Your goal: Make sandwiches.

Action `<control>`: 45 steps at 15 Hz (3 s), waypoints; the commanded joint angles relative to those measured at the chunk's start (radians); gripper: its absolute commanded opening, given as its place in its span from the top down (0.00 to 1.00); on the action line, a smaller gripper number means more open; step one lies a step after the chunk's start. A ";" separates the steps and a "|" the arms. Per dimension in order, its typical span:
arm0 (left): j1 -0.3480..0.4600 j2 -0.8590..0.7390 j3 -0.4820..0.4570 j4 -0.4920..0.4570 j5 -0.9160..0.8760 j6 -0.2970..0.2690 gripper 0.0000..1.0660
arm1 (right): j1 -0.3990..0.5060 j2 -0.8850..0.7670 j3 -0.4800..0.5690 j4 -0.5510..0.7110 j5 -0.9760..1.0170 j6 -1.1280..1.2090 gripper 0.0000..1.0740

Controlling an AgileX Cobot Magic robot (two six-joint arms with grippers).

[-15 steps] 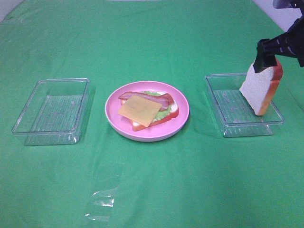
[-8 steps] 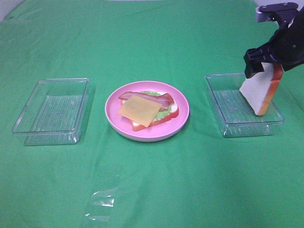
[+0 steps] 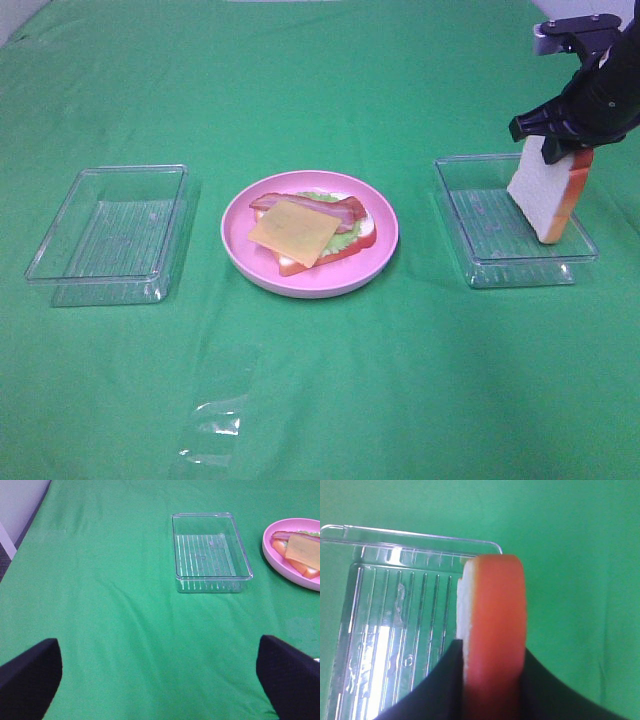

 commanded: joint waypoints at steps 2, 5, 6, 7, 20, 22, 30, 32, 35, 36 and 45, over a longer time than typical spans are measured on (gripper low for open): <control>-0.001 -0.021 0.003 -0.001 -0.003 0.003 0.08 | 0.003 -0.072 -0.006 0.013 0.027 0.008 0.81; -0.001 -0.021 0.003 -0.001 -0.003 0.003 0.08 | 0.007 -0.174 -0.006 0.138 0.051 0.003 0.81; -0.001 -0.021 0.003 -0.001 -0.003 0.003 0.08 | 0.017 -0.205 -0.006 0.184 0.060 -0.008 0.81; -0.001 -0.021 0.003 -0.001 -0.003 0.003 0.08 | 0.053 -0.229 -0.006 0.247 0.067 -0.043 0.81; -0.001 -0.021 0.003 -0.001 -0.003 0.003 0.08 | 0.414 -0.016 -0.006 0.840 -0.088 -0.109 0.81; -0.001 -0.021 0.003 -0.001 -0.003 0.003 0.08 | 0.417 0.019 -0.006 0.919 -0.112 -0.174 0.81; -0.001 -0.021 0.003 -0.001 -0.003 0.003 0.09 | 0.419 0.086 -0.006 0.961 -0.202 -0.331 0.80; -0.001 -0.021 0.003 -0.001 -0.003 0.003 0.09 | 0.419 0.091 -0.006 0.930 -0.207 -0.334 0.72; -0.001 -0.021 0.003 -0.001 -0.003 0.003 0.09 | 0.419 0.092 -0.006 0.761 -0.203 -0.334 0.21; -0.001 -0.021 0.003 -0.001 -0.003 0.003 0.09 | 0.419 0.089 -0.008 0.730 -0.194 -0.334 0.18; -0.001 -0.021 0.003 -0.001 -0.004 0.003 0.09 | 0.415 0.029 -0.331 -0.066 0.597 0.085 0.16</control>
